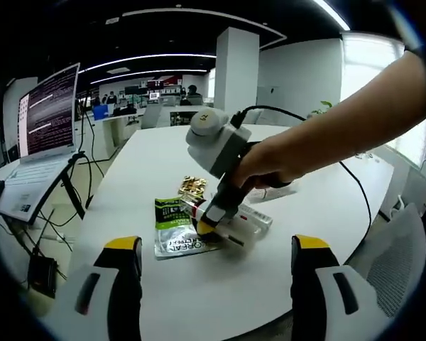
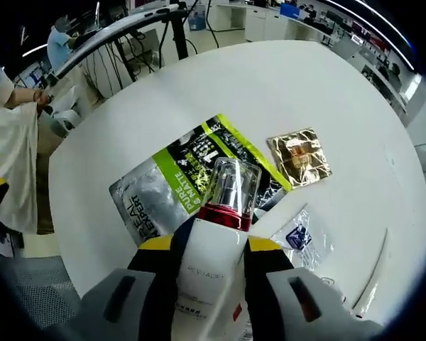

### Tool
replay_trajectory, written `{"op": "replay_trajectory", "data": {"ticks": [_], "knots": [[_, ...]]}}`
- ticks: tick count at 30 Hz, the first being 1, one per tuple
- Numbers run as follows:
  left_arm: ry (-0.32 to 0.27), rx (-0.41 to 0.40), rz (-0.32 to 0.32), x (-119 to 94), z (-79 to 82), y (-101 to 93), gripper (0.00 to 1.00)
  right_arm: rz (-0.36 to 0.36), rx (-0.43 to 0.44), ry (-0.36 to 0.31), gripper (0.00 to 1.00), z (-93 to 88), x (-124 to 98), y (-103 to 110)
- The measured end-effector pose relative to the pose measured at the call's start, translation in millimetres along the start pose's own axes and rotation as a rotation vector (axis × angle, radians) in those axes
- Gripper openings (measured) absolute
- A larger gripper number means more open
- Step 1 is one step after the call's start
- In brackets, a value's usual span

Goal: Arrange the skincare products in the storage area until every visible bottle or jar stands upright without overlapping.

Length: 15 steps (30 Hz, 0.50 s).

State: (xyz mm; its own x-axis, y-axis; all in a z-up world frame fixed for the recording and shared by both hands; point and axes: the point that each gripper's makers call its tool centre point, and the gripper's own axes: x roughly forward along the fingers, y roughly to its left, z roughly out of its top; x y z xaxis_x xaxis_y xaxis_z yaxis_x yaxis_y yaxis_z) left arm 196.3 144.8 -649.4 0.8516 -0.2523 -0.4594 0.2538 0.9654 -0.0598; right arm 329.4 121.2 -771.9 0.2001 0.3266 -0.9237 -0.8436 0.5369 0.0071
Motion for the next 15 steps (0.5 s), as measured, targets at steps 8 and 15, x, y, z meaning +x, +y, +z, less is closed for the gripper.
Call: {"op": "replay_trajectory", "data": {"ticks": [8,15], "knots": [[0.005,0.002,0.0,-0.3,-1.3,0.2,0.8,-0.005,0.024,-0.039,0.35,-2.5,-2.1,-0.3],[0.005,0.005,0.001,0.1,-0.5,-0.7,0.79,0.01,0.107,-0.085,0.29,1.1,-2.0,-5.3]]}}
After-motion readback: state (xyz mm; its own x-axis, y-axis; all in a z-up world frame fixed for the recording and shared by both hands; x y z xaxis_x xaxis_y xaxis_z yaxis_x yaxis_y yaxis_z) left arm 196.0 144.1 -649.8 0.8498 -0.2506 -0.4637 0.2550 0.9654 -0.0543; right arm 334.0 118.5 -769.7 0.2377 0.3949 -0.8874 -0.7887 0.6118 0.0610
